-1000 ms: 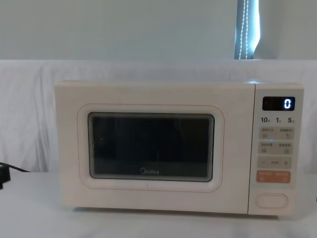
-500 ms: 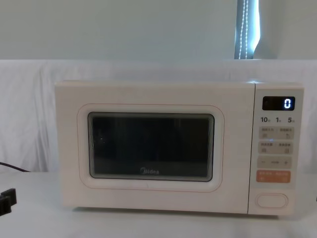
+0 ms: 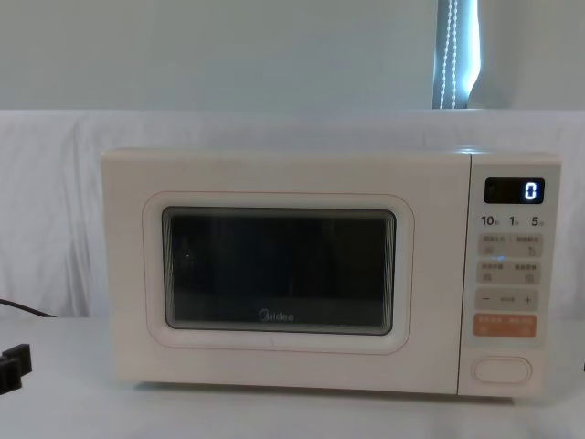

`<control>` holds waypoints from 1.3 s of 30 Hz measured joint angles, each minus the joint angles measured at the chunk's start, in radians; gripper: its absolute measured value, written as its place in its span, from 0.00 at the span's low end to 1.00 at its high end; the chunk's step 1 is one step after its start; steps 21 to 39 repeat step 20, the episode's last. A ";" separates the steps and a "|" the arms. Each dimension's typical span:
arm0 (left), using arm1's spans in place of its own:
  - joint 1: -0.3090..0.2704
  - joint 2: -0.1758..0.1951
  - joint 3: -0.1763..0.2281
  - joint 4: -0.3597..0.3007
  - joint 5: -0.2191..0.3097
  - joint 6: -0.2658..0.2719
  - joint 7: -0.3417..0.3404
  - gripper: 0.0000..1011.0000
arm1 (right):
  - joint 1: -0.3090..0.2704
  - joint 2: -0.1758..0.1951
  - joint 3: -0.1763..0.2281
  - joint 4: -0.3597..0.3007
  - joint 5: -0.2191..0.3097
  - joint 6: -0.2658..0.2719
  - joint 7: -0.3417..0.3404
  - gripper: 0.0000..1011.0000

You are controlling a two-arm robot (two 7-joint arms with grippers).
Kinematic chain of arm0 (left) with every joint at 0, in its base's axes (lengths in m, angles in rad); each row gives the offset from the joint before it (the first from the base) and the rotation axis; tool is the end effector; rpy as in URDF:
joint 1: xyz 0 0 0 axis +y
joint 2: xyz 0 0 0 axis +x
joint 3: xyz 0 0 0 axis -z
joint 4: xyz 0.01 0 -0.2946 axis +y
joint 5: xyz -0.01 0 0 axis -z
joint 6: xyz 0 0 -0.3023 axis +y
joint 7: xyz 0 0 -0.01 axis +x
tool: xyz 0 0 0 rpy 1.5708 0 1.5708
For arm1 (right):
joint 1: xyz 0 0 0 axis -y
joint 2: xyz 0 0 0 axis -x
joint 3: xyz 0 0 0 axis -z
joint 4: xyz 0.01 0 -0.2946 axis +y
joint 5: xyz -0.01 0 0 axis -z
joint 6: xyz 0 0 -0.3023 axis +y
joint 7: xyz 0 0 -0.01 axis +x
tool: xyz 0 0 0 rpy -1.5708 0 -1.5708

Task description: Press the button to open the microwave door with one hand; close the microwave door with the other hand.

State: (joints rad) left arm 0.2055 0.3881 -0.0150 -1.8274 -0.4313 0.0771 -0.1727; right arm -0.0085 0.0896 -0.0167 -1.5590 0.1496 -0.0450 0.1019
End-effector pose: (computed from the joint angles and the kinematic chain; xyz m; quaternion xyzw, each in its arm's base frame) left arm 0.2658 0.0895 -0.2671 -0.0046 0.0307 0.6099 0.7919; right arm 0.3195 -0.0223 -0.3098 0.0300 0.0117 -0.6648 0.7463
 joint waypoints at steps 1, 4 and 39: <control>0.000 0.000 0.000 0.000 0.000 0.000 0.000 0.99 | 0.000 0.000 0.000 0.000 0.000 0.000 0.000 0.99; 0.000 0.000 0.000 -0.001 -0.001 0.000 -0.001 0.99 | 0.000 0.000 0.000 0.000 0.000 0.000 0.000 0.99; 0.001 0.002 0.000 -0.003 -0.003 0.002 -0.002 0.99 | 0.000 0.000 0.000 0.000 0.000 0.000 0.000 0.99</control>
